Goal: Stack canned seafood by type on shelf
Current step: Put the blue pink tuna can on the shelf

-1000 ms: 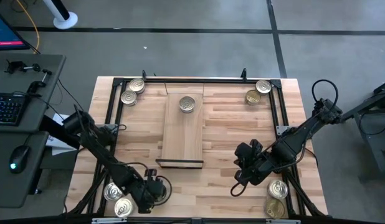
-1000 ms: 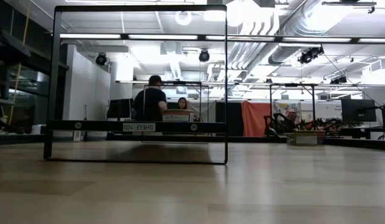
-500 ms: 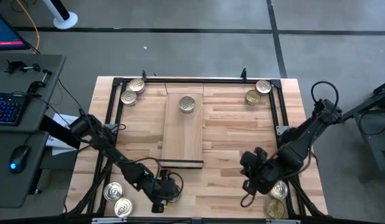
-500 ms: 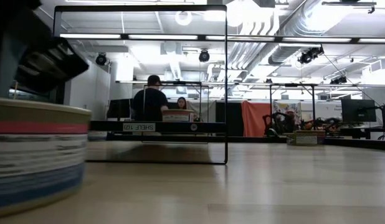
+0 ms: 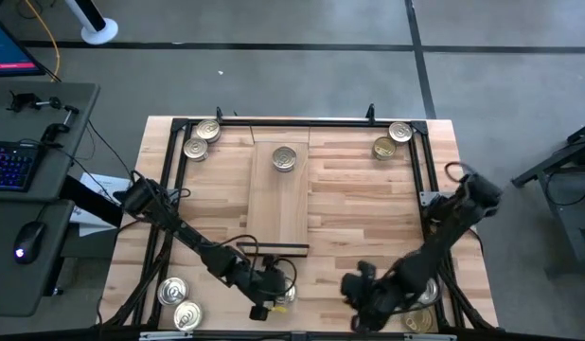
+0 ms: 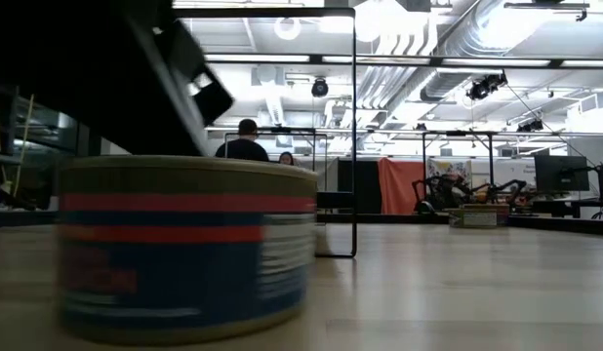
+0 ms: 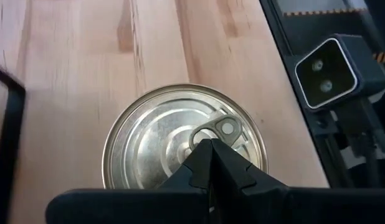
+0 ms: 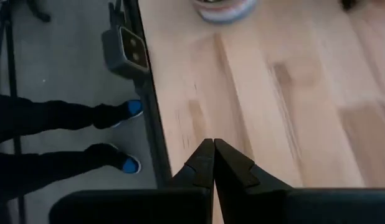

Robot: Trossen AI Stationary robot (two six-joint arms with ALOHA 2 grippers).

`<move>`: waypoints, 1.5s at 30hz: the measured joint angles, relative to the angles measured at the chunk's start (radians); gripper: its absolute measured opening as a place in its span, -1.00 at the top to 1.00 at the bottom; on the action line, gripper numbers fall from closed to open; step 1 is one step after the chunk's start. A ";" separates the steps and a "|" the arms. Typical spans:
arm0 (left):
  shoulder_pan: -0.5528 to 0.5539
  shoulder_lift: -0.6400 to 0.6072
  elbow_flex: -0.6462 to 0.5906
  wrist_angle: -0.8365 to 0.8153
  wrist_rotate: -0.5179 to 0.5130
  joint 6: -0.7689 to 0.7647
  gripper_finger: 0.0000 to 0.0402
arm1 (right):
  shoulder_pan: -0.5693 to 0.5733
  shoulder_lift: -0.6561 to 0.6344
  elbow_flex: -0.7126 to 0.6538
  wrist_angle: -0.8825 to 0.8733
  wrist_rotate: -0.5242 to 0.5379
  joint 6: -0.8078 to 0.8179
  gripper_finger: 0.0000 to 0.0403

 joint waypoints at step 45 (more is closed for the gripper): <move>-0.142 -0.049 0.021 -0.243 -0.315 0.013 1.00 | -0.202 0.356 0.006 0.488 0.079 -0.476 1.00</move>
